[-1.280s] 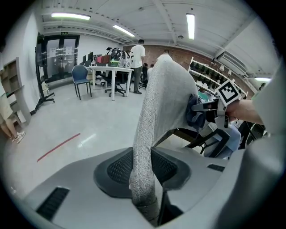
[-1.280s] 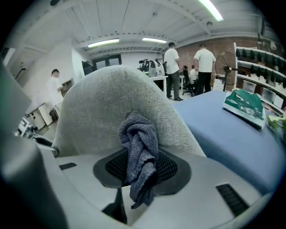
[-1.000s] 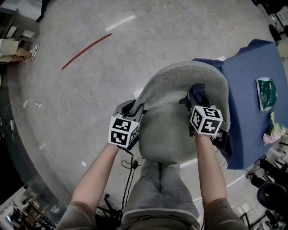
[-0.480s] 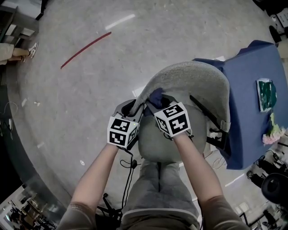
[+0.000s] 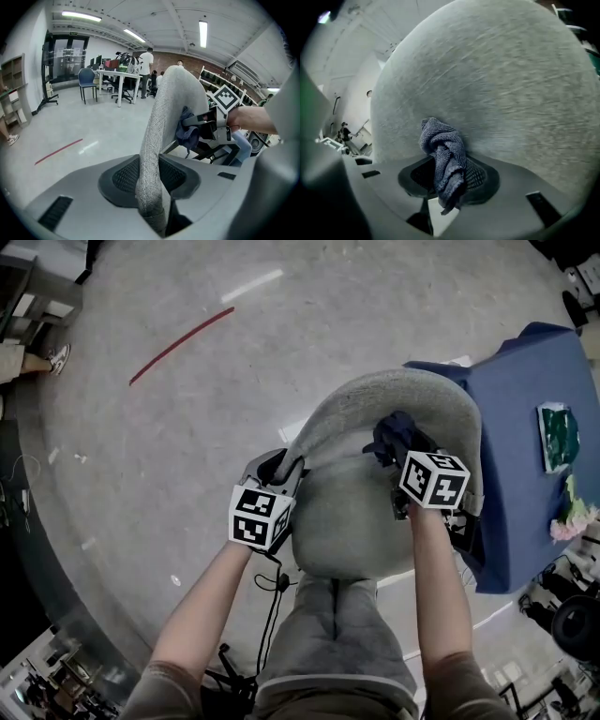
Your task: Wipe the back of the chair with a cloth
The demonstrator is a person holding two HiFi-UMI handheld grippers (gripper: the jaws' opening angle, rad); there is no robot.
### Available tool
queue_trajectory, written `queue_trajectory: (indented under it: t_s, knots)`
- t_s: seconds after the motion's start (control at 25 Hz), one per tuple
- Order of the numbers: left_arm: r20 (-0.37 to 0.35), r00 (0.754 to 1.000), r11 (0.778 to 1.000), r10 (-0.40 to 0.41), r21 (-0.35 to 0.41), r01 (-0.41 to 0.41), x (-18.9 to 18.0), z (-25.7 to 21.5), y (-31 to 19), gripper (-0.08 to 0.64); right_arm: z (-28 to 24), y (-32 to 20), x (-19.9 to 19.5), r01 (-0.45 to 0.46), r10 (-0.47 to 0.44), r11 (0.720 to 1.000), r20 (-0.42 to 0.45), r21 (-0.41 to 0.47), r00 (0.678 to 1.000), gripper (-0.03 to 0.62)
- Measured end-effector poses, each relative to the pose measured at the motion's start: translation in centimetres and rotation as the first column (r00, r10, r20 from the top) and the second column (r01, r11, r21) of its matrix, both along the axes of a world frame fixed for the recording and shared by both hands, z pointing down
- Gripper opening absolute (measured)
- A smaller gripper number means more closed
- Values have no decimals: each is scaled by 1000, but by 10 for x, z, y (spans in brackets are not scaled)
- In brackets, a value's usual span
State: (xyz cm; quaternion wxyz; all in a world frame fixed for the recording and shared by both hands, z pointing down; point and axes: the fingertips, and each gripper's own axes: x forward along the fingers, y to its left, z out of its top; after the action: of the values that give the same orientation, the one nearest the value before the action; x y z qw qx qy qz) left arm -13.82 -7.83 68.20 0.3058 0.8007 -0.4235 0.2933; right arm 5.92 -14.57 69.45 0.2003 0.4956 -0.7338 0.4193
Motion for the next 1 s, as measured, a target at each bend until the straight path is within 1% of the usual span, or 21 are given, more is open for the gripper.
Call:
queue_trajectory:
  t_s: [0.12, 0.2, 0.28, 0.36, 0.44, 0.56, 0.64, 0.72, 0.84, 1.0]
  knots:
    - [0, 1000, 1000, 0, 0, 0, -1, -1, 1, 130, 3, 11, 53, -155, 155, 987, -16, -27, 988, 141]
    - [-2, 1000, 1000, -1, 4, 1, -1, -2, 0, 130, 3, 20, 82, -228, 227, 973, -33, -41, 973, 141]
    - [-2, 1000, 1000, -2, 7, 2, 0, -2, 0, 130, 6, 29, 101, -267, 264, 962, -60, -53, 963, 141]
    - [-4, 1000, 1000, -2, 8, 2, 1, -2, 0, 130, 12, 33, 104, -263, 259, 963, -66, -61, 964, 141]
    - [-8, 1000, 1000, -1, 8, 1, 2, -1, 0, 130, 16, 30, 92, -228, 223, 972, -65, -64, 973, 141]
    - [-14, 1000, 1000, 0, 7, 0, 1, -1, 0, 130, 20, 20, 62, -144, 138, 988, -96, -59, 986, 141]
    - [-18, 1000, 1000, 2, 6, -2, 0, -1, -1, 130, 21, 13, 32, -78, 73, 996, -95, -53, 993, 141]
    - [-23, 1000, 1000, 1, -2, -1, -1, -1, -1, 129, 21, 8, -6, 11, -15, 999, -87, -50, 996, 141]
    - [-31, 1000, 1000, -5, -15, 4, -1, -1, -1, 129, 19, 12, -62, 165, -168, 985, -77, -47, 983, 143]
    - [-30, 999, 1000, -17, 10, 17, -1, -2, -1, 129, 12, 38, -129, 347, -348, 936, -14, -56, 937, 143]
